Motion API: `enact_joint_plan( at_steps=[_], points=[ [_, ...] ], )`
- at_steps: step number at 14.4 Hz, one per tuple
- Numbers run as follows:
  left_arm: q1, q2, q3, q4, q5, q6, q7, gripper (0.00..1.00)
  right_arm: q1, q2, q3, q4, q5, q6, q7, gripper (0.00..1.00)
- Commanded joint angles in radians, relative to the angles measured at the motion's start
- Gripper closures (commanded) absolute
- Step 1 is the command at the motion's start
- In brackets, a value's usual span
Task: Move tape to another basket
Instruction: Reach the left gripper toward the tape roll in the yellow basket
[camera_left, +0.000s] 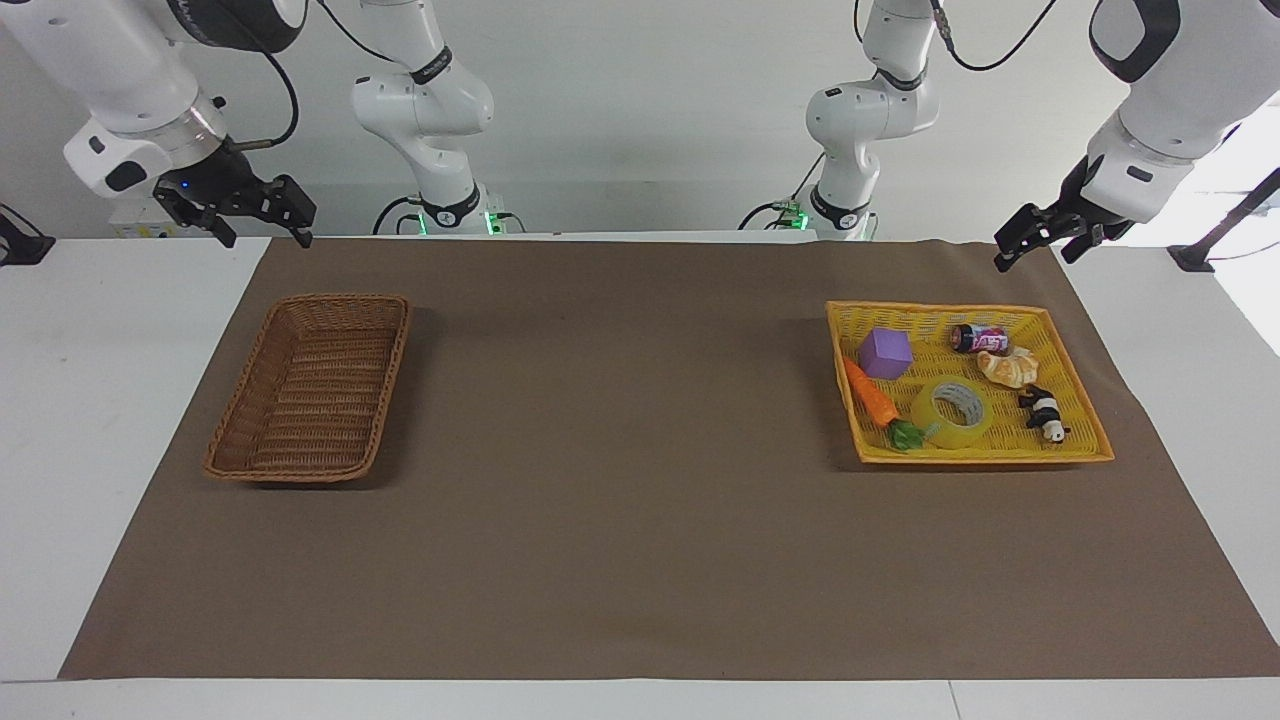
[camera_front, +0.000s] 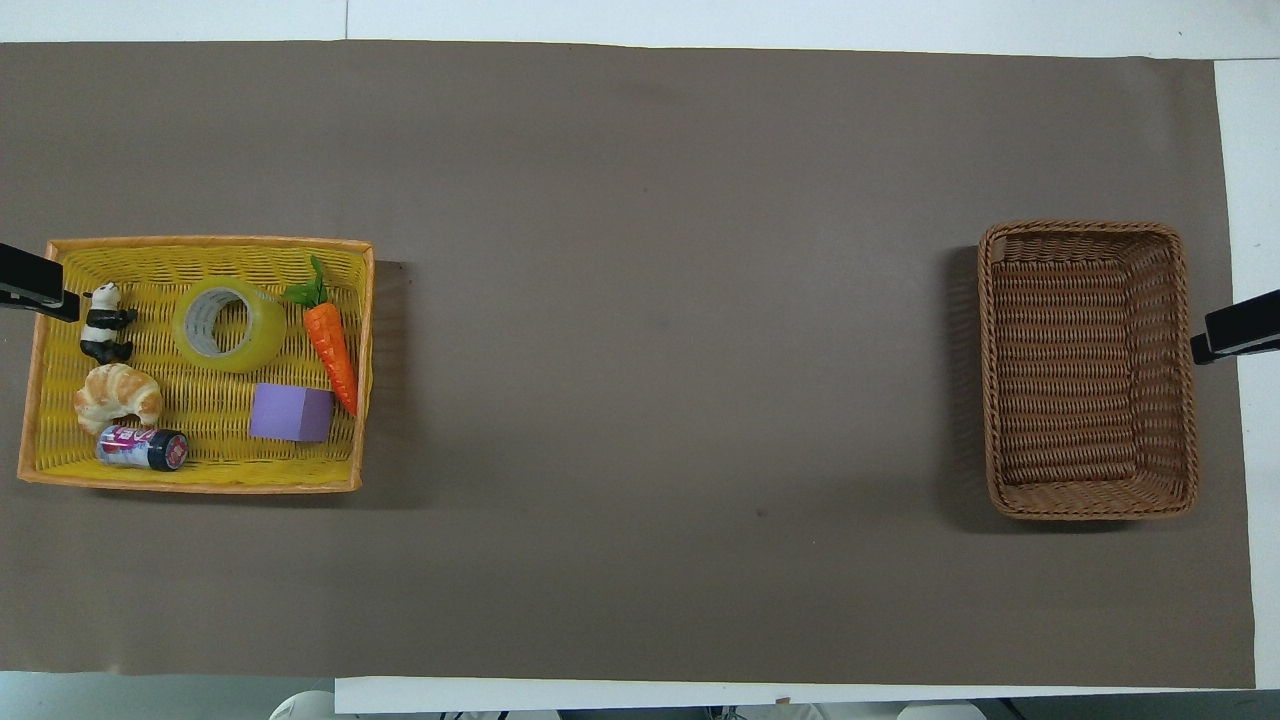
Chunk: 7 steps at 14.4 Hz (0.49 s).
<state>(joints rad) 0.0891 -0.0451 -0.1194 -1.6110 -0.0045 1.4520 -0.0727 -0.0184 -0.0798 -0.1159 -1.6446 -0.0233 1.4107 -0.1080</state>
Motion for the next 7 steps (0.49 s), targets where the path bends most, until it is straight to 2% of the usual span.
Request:
enact_joint_plan(
  at_steps=[1, 3, 4, 7],
  points=[
    [0.000, -0.013, -0.006, -0.023, 0.015, 0.025, 0.002, 0.00, -0.003, -0.009, 0.002, -0.001, -0.001, -0.007, -0.015, 0.01],
    [0.003, -0.013, -0.008, -0.026, 0.015, 0.037, -0.010, 0.00, -0.003, -0.009, 0.002, -0.001, -0.001, -0.007, -0.015, 0.01],
    [0.012, -0.025, -0.005, -0.058, 0.012, 0.079, -0.007, 0.00, -0.003, -0.009, 0.002, -0.001, -0.001, -0.007, -0.015, 0.01],
    [0.063, -0.082, -0.005, -0.257, 0.009, 0.235, 0.062, 0.00, -0.003, -0.008, 0.002, -0.001, -0.001, -0.007, -0.015, 0.01]
  ],
)
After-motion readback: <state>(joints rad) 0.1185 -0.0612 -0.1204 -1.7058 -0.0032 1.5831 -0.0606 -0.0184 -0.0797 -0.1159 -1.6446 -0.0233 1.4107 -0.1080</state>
